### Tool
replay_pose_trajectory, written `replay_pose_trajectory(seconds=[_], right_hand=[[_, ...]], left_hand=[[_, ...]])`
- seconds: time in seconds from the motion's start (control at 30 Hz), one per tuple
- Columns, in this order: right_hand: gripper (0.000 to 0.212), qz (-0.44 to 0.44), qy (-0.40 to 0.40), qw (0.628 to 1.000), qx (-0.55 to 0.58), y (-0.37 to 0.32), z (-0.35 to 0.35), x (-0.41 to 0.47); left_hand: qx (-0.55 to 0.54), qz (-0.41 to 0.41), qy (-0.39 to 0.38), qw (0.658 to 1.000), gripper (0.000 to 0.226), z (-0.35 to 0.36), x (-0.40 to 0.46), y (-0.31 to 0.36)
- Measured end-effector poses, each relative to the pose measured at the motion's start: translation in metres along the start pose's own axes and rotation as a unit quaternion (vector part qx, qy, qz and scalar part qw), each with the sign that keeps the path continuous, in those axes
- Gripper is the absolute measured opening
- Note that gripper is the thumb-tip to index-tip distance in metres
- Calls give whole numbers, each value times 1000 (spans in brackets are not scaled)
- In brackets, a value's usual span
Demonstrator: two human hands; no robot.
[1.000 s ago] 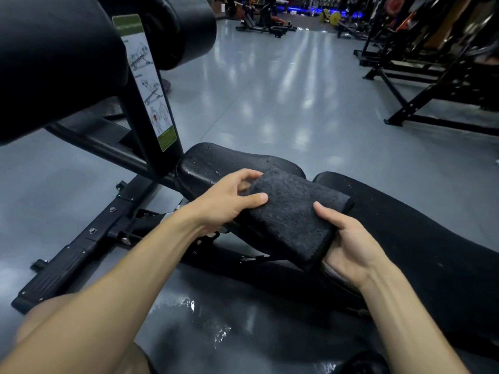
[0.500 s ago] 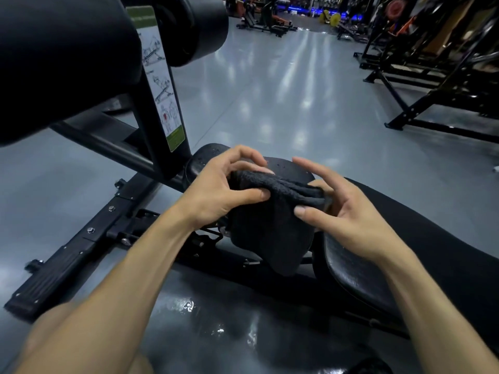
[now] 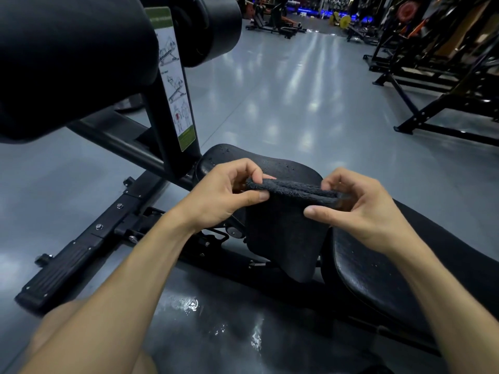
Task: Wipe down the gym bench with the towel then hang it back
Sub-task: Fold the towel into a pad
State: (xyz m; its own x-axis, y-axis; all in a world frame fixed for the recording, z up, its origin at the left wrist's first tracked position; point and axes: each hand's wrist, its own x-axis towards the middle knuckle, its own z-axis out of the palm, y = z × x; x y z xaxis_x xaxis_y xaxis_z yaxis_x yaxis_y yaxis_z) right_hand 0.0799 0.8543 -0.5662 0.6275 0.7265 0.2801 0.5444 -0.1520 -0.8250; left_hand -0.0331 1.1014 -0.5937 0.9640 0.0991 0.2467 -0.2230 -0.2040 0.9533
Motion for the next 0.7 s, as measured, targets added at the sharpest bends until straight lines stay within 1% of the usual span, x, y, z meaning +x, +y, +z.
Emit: replay_pose_trajectory(seconds=[0.1,0.13,0.2,0.23,0.27,0.3,0.33,0.37,0.43,0.47,0.5,0.57,0.63,0.67,0.7], right_hand=[[49,7,-11,1000,-25,2,-3,-2],[49,10,-5,1000,-17,3,-4,-4],[50,31,40,997,53,7,2,-12],[54,54,67,989,121,9,9,-18],[61,82,75,973,203,12,18,-24],[66,109,57,949,291,16,30,-31],[66,140,23,919,368,19,44,-38],[59,171,-4,892,419,22,57,-45],[41,219,-11,865,451,23,72,-55],[37,238,-2,857,458,25,76,-59],[38,251,6,845,473,27,78,-63],[49,256,13,817,517,30,83,-72],[57,257,26,797,546,32,89,-82],[56,262,42,792,550,31,92,-85],[50,269,66,789,548,30,92,-87]], left_hand=[[7,-7,1,1000,25,2,0,2],[2,-8,2,1000,24,3,0,3],[-23,-11,-8,1000,22,7,-1,6],[-39,-11,-14,999,22,11,-1,7],[-55,-13,-15,998,22,15,-1,7],[-72,-19,-12,997,22,19,0,7],[-91,-30,-6,995,21,24,0,6],[-104,-41,-3,994,20,27,1,4],[-94,-58,6,994,18,31,1,-1],[-88,-67,13,994,17,32,0,-4],[-91,-76,21,993,17,33,-1,-7],[-113,-92,31,989,17,36,-2,-11],[-126,-110,26,986,17,44,-3,-15],[-119,-119,18,986,16,48,-4,-16],[-101,-127,10,987,14,51,-4,-17]])
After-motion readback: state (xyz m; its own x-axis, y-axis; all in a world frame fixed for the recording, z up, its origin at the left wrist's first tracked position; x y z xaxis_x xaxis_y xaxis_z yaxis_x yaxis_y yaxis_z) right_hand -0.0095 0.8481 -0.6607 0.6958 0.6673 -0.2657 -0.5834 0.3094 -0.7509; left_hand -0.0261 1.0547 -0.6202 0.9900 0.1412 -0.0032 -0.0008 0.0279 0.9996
